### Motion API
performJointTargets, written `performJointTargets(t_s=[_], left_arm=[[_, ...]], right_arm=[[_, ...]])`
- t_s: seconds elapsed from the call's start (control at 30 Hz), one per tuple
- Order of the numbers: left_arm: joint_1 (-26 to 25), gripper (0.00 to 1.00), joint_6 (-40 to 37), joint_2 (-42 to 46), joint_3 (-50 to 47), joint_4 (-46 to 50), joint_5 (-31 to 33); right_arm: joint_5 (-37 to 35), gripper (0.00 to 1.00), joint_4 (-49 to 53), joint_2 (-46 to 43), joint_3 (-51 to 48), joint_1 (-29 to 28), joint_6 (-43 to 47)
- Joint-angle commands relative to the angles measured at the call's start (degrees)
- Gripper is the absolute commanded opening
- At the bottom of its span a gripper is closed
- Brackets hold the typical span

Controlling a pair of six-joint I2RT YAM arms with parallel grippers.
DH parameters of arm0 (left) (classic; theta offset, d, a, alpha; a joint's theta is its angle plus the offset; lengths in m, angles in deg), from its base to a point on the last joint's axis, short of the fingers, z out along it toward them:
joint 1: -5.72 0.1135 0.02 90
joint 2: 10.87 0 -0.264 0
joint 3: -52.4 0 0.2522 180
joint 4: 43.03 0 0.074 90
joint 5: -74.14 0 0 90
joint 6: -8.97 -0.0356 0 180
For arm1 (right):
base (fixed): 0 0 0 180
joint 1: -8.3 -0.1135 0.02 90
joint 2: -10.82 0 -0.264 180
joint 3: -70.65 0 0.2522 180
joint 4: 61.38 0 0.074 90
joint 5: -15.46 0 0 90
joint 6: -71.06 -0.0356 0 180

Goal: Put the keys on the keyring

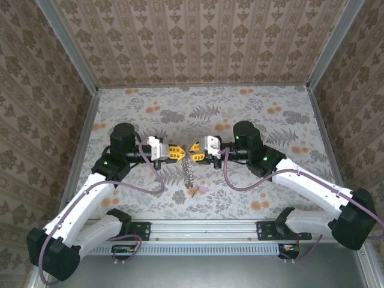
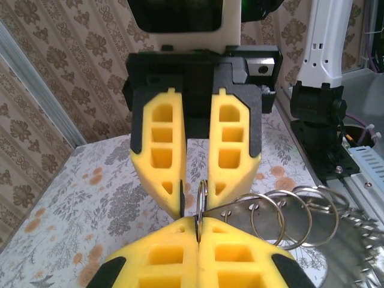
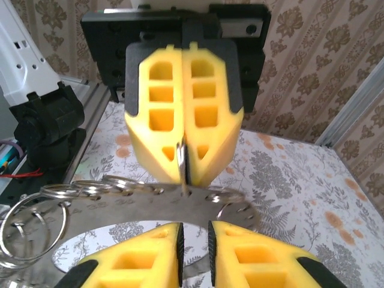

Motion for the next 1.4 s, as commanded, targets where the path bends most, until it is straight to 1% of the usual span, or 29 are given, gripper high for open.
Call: performJointTargets(t_s=[0.0,0.23,0.37,0.47,0.57,0.67,0.7,0.8,0.83,0.87,0.93,1.1,1.23,1.37], left_arm=[[-0.38,0.00,1.14,-0.42,0.10,-2.93,-2.33],[-0.87,0.00,1.28,-1.60,0.01,-3.58,-2.25],[-1.00,0.00,1.42,-2.30,0.09,-4.01,-2.91],[-1.17,0.00,1.78,-2.64,0.26,-4.50,-3.21],[-1.26,0.00,1.71,-2.53,0.18,-4.63,-2.86],[-1.26,0.00,2.37,-2.57,0.18,-4.45,-1.77],[-1.26,0.00,2.36,-2.61,0.58,-3.12,-1.04],[-1.26,0.09,-0.39,-2.62,1.93,2.70,1.56],[-1.26,0.16,-1.82,-2.67,2.37,4.69,2.20],[-1.26,0.17,-2.67,-2.62,2.68,5.87,2.64],[-1.26,0.18,-3.67,-2.67,3.10,7.30,3.29],[-1.39,0.18,-3.80,-3.35,3.68,6.99,2.58],[-1.44,0.18,-3.89,-4.21,4.16,6.96,1.37],[-2.33,0.19,-6.29,-4.78,5.50,9.59,2.42]], right_arm=[[1.65,0.23,-3.49,-0.74,-0.30,0.11,-0.55],[3.06,0.22,-7.03,0.43,-0.37,0.10,-1.97],[3.52,0.20,-6.36,1.48,-0.20,0.17,-1.43],[4.04,0.14,-6.48,2.27,0.06,0.15,-1.63],[3.77,0.13,-6.31,2.60,0.24,0.17,-1.59],[3.02,0.00,-4.90,2.50,0.64,0.17,-0.68],[2.64,0.00,-4.08,2.35,0.91,0.11,-0.15],[1.13,0.00,-0.82,1.43,1.77,0.11,2.22],[0.69,0.00,0.41,1.06,2.11,0.15,3.18],[0.26,0.00,1.30,0.69,2.32,0.13,4.07],[-0.46,0.00,3.47,-0.03,2.90,0.01,5.92],[-1.64,0.00,7.03,-0.44,4.45,-0.05,8.73],[-1.48,0.00,4.95,-0.90,3.89,-0.06,7.97],[-1.28,0.00,3.19,-1.72,2.96,-0.08,8.02]])
